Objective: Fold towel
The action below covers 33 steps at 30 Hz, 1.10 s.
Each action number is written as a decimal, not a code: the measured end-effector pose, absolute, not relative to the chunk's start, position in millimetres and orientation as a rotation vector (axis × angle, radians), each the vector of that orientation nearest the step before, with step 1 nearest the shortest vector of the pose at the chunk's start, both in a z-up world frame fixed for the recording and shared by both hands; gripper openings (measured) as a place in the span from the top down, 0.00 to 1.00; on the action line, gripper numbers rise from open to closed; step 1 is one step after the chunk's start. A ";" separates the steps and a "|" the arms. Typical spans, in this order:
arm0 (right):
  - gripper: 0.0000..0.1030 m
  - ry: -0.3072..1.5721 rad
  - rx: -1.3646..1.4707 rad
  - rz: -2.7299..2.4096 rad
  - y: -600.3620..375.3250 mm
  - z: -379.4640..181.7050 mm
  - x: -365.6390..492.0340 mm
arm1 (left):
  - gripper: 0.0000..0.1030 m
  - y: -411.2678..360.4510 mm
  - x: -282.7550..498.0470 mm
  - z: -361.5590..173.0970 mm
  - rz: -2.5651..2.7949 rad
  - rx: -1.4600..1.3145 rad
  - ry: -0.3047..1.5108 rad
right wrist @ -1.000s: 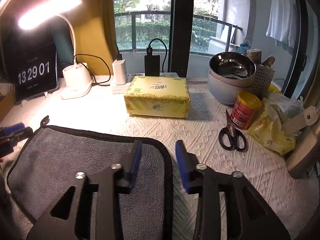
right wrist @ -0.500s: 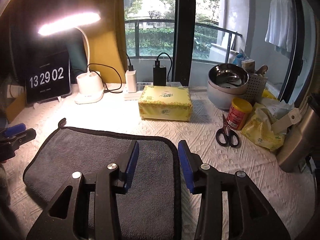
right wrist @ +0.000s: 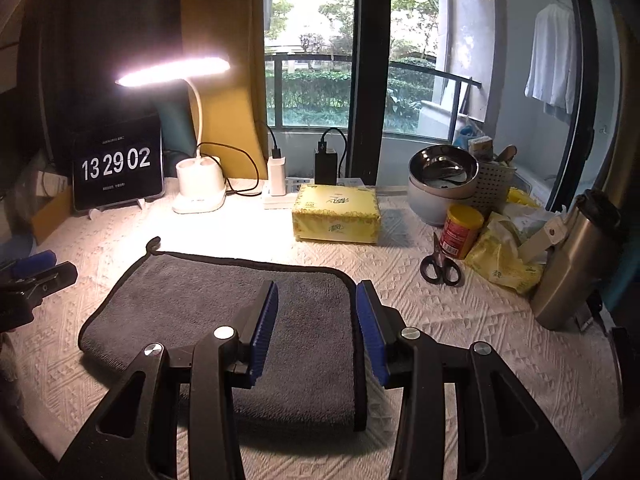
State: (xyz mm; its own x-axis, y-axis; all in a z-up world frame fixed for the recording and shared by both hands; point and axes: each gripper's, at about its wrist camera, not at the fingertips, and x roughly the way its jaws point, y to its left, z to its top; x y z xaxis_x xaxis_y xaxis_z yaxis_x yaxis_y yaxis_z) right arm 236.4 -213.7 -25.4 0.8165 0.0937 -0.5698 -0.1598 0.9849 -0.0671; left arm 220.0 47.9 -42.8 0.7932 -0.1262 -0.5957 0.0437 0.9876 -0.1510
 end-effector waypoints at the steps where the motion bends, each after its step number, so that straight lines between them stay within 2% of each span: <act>1: 0.58 0.599 -0.113 0.134 -214.2 -24.6 232.7 | 0.27 47.3 215.9 -41.6 -0.093 -0.131 0.646; 33: 0.58 0.521 -0.099 0.116 -228.5 -4.1 133.5 | 0.26 17.7 120.5 -23.0 -0.188 -0.103 0.580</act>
State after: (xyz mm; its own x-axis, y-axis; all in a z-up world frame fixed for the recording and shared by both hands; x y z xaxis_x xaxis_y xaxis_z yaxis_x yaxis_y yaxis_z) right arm 133.5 -228.5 -4.1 0.8610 0.0856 -0.5013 -0.1360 0.9886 -0.0648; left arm 120.5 17.7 -23.0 0.8202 -0.2047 -0.5342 0.1471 0.9779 -0.1488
